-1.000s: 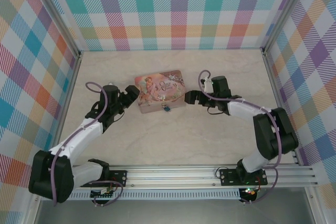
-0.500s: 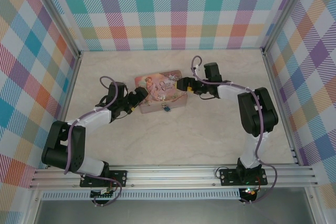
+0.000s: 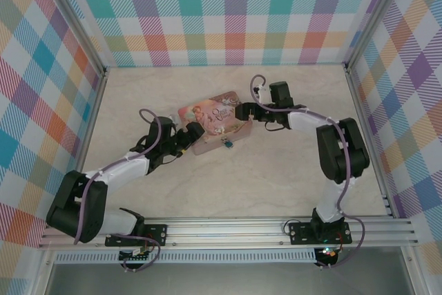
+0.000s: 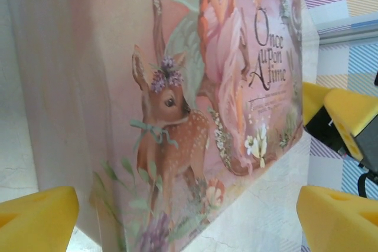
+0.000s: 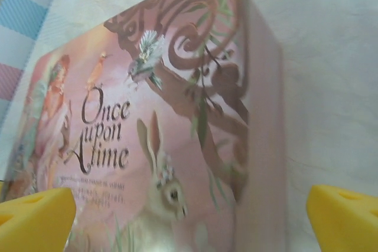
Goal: Unlock the padlock with the key
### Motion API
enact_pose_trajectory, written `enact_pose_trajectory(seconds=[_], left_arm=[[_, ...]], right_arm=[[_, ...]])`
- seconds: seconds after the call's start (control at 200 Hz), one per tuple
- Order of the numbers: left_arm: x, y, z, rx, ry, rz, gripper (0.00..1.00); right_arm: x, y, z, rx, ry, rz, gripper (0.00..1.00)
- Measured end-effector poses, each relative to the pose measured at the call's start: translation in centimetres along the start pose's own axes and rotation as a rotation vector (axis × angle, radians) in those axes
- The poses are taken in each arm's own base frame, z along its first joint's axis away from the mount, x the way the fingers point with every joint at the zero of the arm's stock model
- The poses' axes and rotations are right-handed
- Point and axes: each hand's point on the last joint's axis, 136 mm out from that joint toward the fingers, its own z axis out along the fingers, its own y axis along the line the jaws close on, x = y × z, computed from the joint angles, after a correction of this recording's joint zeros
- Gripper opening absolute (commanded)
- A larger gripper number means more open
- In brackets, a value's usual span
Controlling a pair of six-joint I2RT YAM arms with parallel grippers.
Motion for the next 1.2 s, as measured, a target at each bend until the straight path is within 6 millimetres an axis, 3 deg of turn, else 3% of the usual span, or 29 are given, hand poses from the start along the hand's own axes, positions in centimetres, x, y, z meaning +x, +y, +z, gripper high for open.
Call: enact_pose_trajectory(seconds=[0.15, 0.245, 0.4, 0.53, 0.685, 0.955, 1.2], left_arm=[[-1.0, -1.1, -2.2, 0.011, -0.068, 0.031, 0.94], [-1.6, -2.0, -3.5, 0.012, -0.099, 0.066, 0.94], [-3.2, -4.9, -4.2, 0.027, -0.116, 0.129, 0.93], [-5.0, -7.5, -3.1, 0.038, -0.118, 0.181, 0.93], [-6.9, -8.8, -0.1, 0.014, -0.098, 0.231, 0.93], [-7.6, -7.6, 5.3, -0.032, -0.012, 0.243, 0.93], [-6.7, -6.1, 7.2, -0.051, 0.042, 0.228, 0.92]], right_arm=[[1.3, 1.3, -3.7, 0.014, -0.063, -0.103, 1.00], [3.3, 2.0, -4.9, -0.022, -0.075, -0.151, 1.00], [8.7, 1.9, -4.5, -0.063, -0.027, -0.198, 0.97], [12.3, 3.0, -3.5, -0.093, 0.015, -0.300, 0.88], [12.3, 4.7, -2.4, -0.131, -0.024, -0.438, 0.83], [12.6, 3.9, 0.7, -0.110, -0.005, -0.509, 0.72], [12.5, 3.9, 2.4, -0.097, -0.003, -0.532, 0.62]])
